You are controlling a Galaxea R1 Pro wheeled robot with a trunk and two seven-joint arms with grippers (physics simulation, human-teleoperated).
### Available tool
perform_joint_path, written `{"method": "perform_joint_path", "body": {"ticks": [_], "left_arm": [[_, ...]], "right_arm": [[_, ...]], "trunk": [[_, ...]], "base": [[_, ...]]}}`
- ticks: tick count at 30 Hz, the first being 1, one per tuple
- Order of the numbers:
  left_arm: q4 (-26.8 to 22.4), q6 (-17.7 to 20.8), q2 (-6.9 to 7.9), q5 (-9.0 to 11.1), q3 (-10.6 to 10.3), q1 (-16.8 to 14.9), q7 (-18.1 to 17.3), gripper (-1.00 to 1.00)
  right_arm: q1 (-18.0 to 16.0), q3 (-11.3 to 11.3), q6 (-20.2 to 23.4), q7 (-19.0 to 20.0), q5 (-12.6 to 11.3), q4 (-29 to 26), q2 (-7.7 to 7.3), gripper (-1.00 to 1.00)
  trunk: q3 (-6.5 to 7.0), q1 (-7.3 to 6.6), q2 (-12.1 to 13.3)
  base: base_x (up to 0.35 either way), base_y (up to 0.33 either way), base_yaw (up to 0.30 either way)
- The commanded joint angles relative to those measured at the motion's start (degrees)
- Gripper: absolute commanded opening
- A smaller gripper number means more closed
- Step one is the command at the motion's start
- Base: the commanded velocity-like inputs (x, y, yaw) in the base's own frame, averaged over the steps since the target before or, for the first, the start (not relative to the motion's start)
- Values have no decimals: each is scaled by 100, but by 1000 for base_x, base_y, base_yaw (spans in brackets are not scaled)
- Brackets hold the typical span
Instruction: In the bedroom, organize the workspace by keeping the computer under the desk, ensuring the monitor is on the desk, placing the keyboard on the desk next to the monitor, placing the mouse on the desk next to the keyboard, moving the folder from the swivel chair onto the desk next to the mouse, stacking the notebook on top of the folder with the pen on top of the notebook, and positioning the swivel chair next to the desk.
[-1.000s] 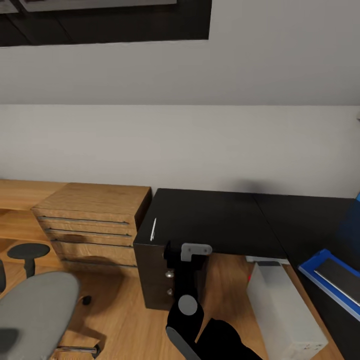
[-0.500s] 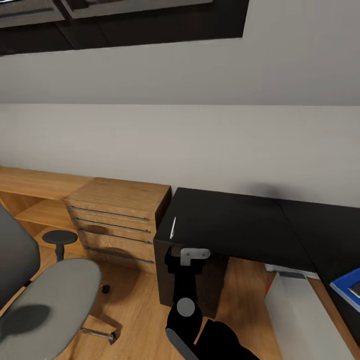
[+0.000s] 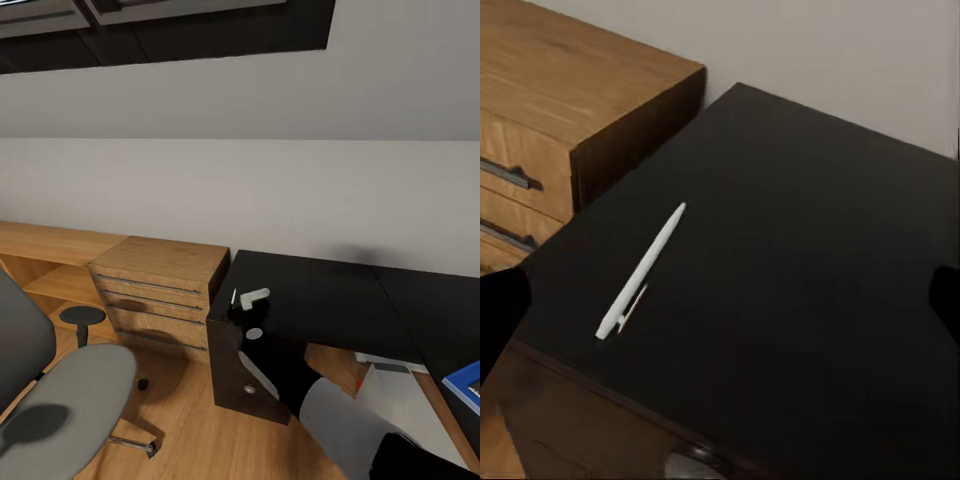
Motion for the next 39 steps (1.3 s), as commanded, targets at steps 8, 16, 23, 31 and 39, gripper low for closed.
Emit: {"method": "perform_joint_path", "body": {"ticks": [8, 16, 23, 31, 39], "left_arm": [[-13, 28, 3, 41, -25, 2, 36, 100], [110, 20, 2, 47, -45, 2, 30, 100], [134, 19, 6, 48, -47, 2, 30, 100], [140, -103, 8, 48, -39, 2, 22, 100], [140, -121, 4, 42, -47, 2, 10, 100]], "right_arm": [[-689, -948, -231, 1012, -566, 1742, 0, 100], [-782, -1296, -150, 1209, -695, 2457, 0, 100], [-791, -1611, 63, 1199, -885, 2514, 0, 100], [-791, -2110, 94, 1182, -1242, 2439, 0, 100], [-791, -2132, 73, 1091, -1244, 2380, 0, 100]], "trunk": [[-6, 0, -4], [-6, 0, -4], [-6, 0, -4], [-6, 0, -4], [-6, 0, -4]], "base": [[0, 0, 0], [0, 0, 0], [0, 0, 0], [0, 0, 0], [0, 0, 154]]}}
